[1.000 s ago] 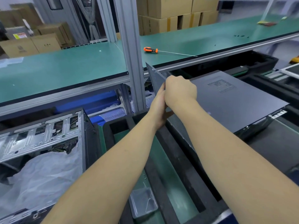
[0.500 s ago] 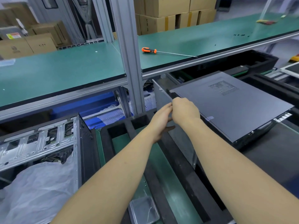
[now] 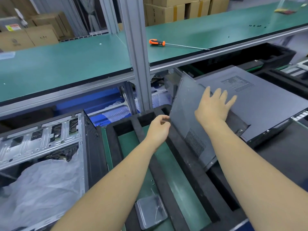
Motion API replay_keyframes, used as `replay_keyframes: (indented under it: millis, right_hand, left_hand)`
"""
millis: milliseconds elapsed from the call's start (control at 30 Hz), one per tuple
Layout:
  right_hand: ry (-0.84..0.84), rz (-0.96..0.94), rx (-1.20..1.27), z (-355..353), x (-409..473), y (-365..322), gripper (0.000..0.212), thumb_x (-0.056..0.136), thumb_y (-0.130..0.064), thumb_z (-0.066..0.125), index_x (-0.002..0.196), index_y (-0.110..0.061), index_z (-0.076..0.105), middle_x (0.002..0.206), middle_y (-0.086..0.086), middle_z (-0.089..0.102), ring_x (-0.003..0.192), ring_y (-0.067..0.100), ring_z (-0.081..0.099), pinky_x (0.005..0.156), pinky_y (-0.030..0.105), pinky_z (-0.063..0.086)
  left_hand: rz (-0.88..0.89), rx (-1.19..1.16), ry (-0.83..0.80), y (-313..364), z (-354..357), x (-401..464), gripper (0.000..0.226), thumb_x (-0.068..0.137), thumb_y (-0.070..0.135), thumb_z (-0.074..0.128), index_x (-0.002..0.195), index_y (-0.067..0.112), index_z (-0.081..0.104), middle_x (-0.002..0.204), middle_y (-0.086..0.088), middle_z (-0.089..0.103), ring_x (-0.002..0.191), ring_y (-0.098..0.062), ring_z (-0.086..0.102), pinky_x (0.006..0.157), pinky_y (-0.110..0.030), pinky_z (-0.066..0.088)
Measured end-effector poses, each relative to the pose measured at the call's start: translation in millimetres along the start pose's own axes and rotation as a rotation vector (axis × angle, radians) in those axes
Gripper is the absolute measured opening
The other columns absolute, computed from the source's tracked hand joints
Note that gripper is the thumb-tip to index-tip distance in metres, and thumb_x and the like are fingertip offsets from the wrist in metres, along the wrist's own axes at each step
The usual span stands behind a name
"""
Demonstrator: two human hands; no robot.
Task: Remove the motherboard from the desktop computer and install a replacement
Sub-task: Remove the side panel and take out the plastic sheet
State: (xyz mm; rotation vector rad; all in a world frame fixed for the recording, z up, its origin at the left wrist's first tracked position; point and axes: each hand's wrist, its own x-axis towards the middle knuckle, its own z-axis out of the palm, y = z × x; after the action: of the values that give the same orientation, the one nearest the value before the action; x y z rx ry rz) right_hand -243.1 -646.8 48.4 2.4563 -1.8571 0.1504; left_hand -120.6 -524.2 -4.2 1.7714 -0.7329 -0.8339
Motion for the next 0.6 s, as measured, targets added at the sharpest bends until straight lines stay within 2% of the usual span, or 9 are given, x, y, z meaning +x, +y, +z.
replay_keyframes:
  millis: [67, 100, 167, 200, 233, 300, 400, 500, 600]
  right_hand:
    - [0.035, -0.11, 0.019, 2, -13, -23, 0.081, 0.09, -0.03, 0.058, 0.157, -0.019, 0.014, 0.161, 0.024, 0.013, 0.15, 0.041, 0.006, 0.117, 0.061, -0.001]
    - [0.041, -0.184, 0.062, 4, -21, -36, 0.072, 0.091, -0.027, 0.056, 0.155, -0.019, 0.023, 0.159, 0.024, 0.019, 0.149, 0.04, 0.01, 0.118, 0.059, 0.003]
    - [0.03, -0.344, 0.211, 8, -42, -65, 0.042, 0.093, -0.02, 0.051, 0.135, -0.015, 0.049, 0.141, 0.02, 0.045, 0.135, 0.039, 0.037, 0.112, 0.052, 0.027]
    - [0.001, -0.405, 0.297, 10, -53, -79, 0.03, 0.093, -0.017, 0.048, 0.121, -0.012, 0.058, 0.126, 0.017, 0.056, 0.121, 0.038, 0.049, 0.101, 0.047, 0.039]
    - [-0.047, -0.448, 0.38, 14, -65, -92, 0.024, 0.093, -0.015, 0.046, 0.11, -0.011, 0.061, 0.115, 0.015, 0.062, 0.108, 0.037, 0.055, 0.09, 0.044, 0.045]
    - [-0.178, -0.482, 0.514, 19, -90, -115, 0.025, 0.093, -0.014, 0.042, 0.105, -0.012, 0.065, 0.106, 0.013, 0.067, 0.097, 0.036, 0.059, 0.079, 0.042, 0.05]
    - [-0.337, -0.58, 0.57, 29, -132, -150, 0.028, 0.096, -0.023, 0.043, 0.113, -0.018, 0.064, 0.108, 0.011, 0.069, 0.098, 0.035, 0.062, 0.079, 0.041, 0.052]
    - [-0.453, -0.63, 0.527, 35, -171, -178, 0.038, 0.098, -0.035, 0.04, 0.131, -0.022, 0.052, 0.12, 0.014, 0.065, 0.105, 0.036, 0.061, 0.084, 0.043, 0.052]
    - [-0.533, -0.594, 0.551, 33, -216, -210, 0.057, 0.099, -0.046, 0.038, 0.148, -0.017, 0.034, 0.141, 0.017, 0.053, 0.122, 0.037, 0.054, 0.097, 0.046, 0.047]
  left_hand:
    - [0.048, 0.07, -0.003, -3, -9, -5, 0.027, 0.096, 0.013, 0.049, 0.113, 0.031, 0.059, 0.1, 0.006, 0.061, 0.071, -0.011, 0.057, 0.055, -0.019, 0.046]
    - [0.079, 0.111, 0.005, -3, -15, -9, 0.028, 0.095, 0.013, 0.049, 0.116, 0.03, 0.058, 0.102, 0.006, 0.061, 0.07, -0.009, 0.057, 0.054, -0.018, 0.047]
    - [0.153, 0.231, 0.047, -3, -31, -19, 0.031, 0.093, 0.014, 0.05, 0.117, 0.03, 0.06, 0.105, 0.009, 0.064, 0.078, -0.008, 0.061, 0.064, -0.023, 0.052]
    - [0.187, 0.303, 0.072, -4, -41, -26, 0.033, 0.09, 0.013, 0.049, 0.117, 0.03, 0.061, 0.106, 0.009, 0.065, 0.087, -0.011, 0.062, 0.072, -0.029, 0.054]
    - [0.215, 0.387, 0.097, -5, -53, -33, 0.036, 0.088, 0.012, 0.048, 0.117, 0.029, 0.062, 0.109, 0.008, 0.067, 0.094, -0.016, 0.062, 0.079, -0.035, 0.054]
    - [0.252, 0.599, 0.143, -10, -82, -48, 0.04, 0.085, 0.011, 0.046, 0.118, 0.025, 0.062, 0.113, 0.004, 0.067, 0.102, -0.024, 0.06, 0.085, -0.042, 0.051]
    - [0.247, 0.887, 0.217, -26, -132, -79, 0.033, 0.088, 0.016, 0.047, 0.116, 0.021, 0.062, 0.112, -0.002, 0.065, 0.106, -0.03, 0.056, 0.089, -0.046, 0.047]
    - [0.213, 0.898, 0.279, -42, -171, -107, 0.035, 0.089, 0.016, 0.048, 0.121, 0.021, 0.061, 0.119, -0.003, 0.062, 0.111, -0.03, 0.052, 0.091, -0.046, 0.045]
    - [0.221, 0.903, 0.326, -64, -213, -142, 0.037, 0.093, 0.017, 0.048, 0.128, 0.019, 0.058, 0.125, -0.004, 0.059, 0.115, -0.029, 0.051, 0.094, -0.045, 0.044]
